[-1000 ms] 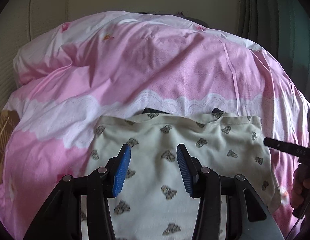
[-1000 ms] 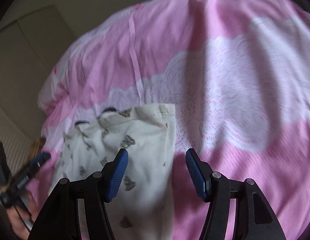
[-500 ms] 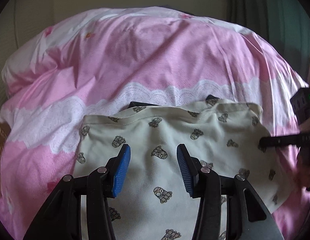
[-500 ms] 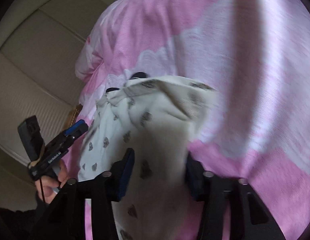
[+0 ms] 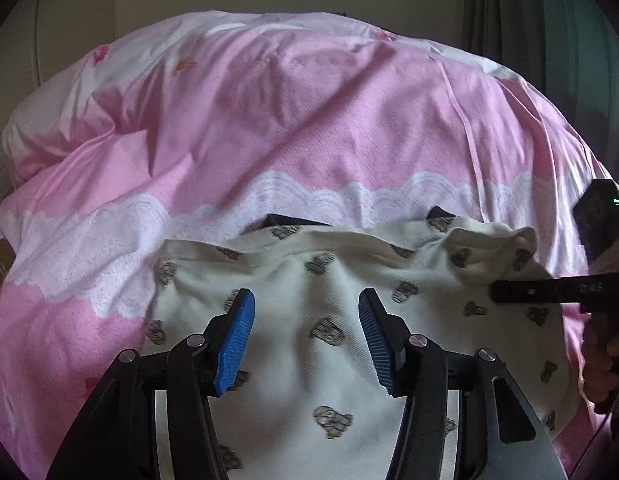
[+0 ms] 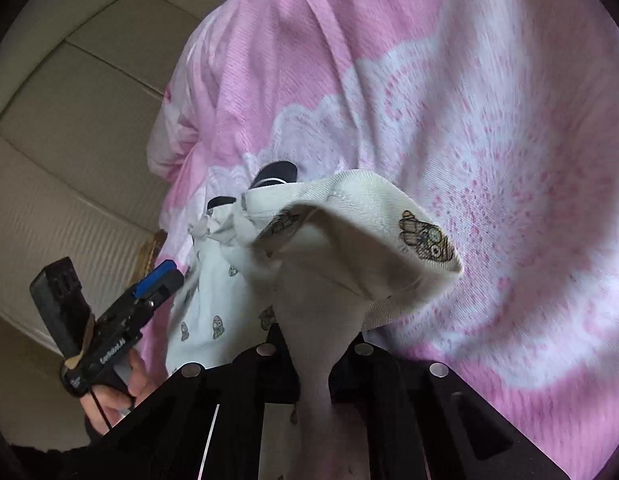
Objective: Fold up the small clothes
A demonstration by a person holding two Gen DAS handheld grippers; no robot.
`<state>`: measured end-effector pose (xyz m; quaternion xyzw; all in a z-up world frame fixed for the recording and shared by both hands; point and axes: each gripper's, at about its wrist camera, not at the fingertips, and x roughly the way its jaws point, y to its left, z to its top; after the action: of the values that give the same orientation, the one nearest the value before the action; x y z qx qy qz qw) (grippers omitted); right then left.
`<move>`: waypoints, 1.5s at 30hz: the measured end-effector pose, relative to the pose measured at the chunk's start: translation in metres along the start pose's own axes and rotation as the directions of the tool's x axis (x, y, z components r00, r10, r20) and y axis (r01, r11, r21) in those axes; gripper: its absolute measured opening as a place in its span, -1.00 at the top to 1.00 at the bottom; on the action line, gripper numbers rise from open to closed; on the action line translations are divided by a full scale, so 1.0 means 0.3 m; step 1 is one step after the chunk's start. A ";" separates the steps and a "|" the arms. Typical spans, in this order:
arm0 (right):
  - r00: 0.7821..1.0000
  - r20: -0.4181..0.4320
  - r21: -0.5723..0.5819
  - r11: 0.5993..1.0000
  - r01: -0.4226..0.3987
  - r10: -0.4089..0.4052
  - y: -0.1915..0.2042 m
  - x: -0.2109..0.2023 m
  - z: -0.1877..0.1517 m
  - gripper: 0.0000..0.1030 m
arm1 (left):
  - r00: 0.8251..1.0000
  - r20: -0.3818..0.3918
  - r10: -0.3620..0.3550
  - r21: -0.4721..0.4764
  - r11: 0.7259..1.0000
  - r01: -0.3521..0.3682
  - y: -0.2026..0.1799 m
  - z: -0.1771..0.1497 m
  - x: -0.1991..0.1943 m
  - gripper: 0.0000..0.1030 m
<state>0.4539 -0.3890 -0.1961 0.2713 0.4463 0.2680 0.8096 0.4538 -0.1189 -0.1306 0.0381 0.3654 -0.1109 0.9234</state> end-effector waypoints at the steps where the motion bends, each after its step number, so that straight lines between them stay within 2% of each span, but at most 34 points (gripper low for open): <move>1: 1.000 0.013 -0.008 1.000 0.019 -0.019 0.026 -0.020 -0.005 0.84 | 1.000 0.002 0.000 -0.003 1.000 0.000 0.004 0.001 -0.005 -0.03; 7: 0.986 0.032 -0.046 0.985 0.166 -0.164 0.195 -0.085 0.006 0.84 | 1.000 0.006 0.000 -0.017 1.000 0.000 0.045 0.000 -0.044 -0.03; 10: 0.957 0.011 -0.028 0.956 0.291 -0.291 0.276 -0.087 0.022 0.84 | 1.000 0.016 0.013 -0.028 1.000 -0.012 0.099 0.001 -0.086 -0.03; 14: 0.915 0.006 -0.028 0.914 0.404 -0.404 0.396 -0.046 0.035 0.84 | 0.999 0.031 0.027 -0.058 0.998 -0.025 0.213 -0.010 -0.152 -0.04; 18: 0.856 0.008 -0.059 0.854 0.517 -0.517 0.548 0.066 0.041 0.84 | 0.998 0.042 0.050 -0.073 0.996 -0.047 0.339 -0.037 -0.217 -0.04; 19: 0.823 0.013 -0.079 0.819 0.568 -0.568 0.607 0.118 0.037 0.84 | 0.997 0.044 0.056 -0.076 0.996 -0.053 0.369 -0.045 -0.230 -0.04; 20: 0.801 0.020 -0.093 0.796 0.598 -0.599 0.641 0.148 0.033 0.84 | 0.997 0.047 0.061 -0.084 0.995 -0.056 0.405 -0.054 -0.243 -0.04; 21: 0.765 0.025 -0.114 0.759 0.642 -0.643 0.691 0.209 0.027 0.84 | 0.997 0.047 0.063 -0.093 0.994 -0.059 0.442 -0.065 -0.255 -0.04; 24: 0.724 0.005 -0.129 0.717 0.685 -0.690 0.778 0.356 0.003 0.83 | 0.997 0.042 0.067 -0.131 0.989 -0.061 0.551 -0.101 -0.282 -0.04; 29: 0.683 -0.025 -0.127 0.680 0.722 -0.730 0.859 0.575 -0.046 0.83 | 0.994 0.039 0.099 -0.159 0.983 -0.091 0.710 -0.163 -0.330 -0.04; 31: 0.658 -0.027 -0.095 0.657 0.748 -0.753 0.865 0.635 -0.060 0.80 | 0.993 0.037 0.108 -0.166 0.981 -0.100 0.751 -0.185 -0.341 -0.04; 36: 0.640 0.012 -0.038 0.639 0.768 -0.768 0.909 0.672 -0.099 0.71 | 0.994 0.025 0.108 -0.191 0.976 -0.102 0.826 -0.234 -0.340 -0.04; 38: 0.628 0.022 -0.076 0.625 0.777 -0.778 0.939 0.693 -0.113 0.53 | 0.995 0.022 0.099 -0.191 0.977 -0.093 0.830 -0.244 -0.333 -0.04; 39: 0.634 0.026 -0.099 0.629 0.771 -0.773 0.951 0.699 -0.123 0.34 | 0.995 0.021 0.094 -0.188 0.978 -0.089 0.828 -0.245 -0.329 -0.04; 41: 0.633 0.054 -0.142 0.622 0.770 -0.772 0.979 0.693 -0.152 0.30 | 0.996 0.022 0.085 -0.179 0.981 -0.080 0.818 -0.254 -0.329 -0.04; 42: 0.643 0.067 -0.161 0.628 0.762 -0.763 0.997 0.685 -0.171 0.29 | 0.996 0.022 0.084 -0.177 0.981 -0.079 0.814 -0.257 -0.329 -0.04; 43: 0.663 0.080 -0.175 0.645 0.744 -0.744 1.018 0.667 -0.192 0.28 | 0.996 0.021 0.083 -0.177 0.981 -0.078 0.813 -0.258 -0.329 -0.04; 44: 0.696 0.089 -0.177 0.677 0.715 -0.712 1.035 0.647 -0.211 0.26 | 0.997 0.020 0.081 -0.178 0.981 -0.076 0.812 -0.262 -0.331 -0.04; 45: 0.726 0.096 -0.181 0.705 0.685 -0.681 1.053 0.623 -0.238 0.14 | 0.996 0.019 0.083 -0.179 0.981 -0.078 0.811 -0.264 -0.335 -0.04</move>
<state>0.4170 -0.0243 -0.1220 0.0056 0.4759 -0.0093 0.8794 0.3865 0.1474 -0.1224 -0.0315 0.3596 -0.0409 0.9317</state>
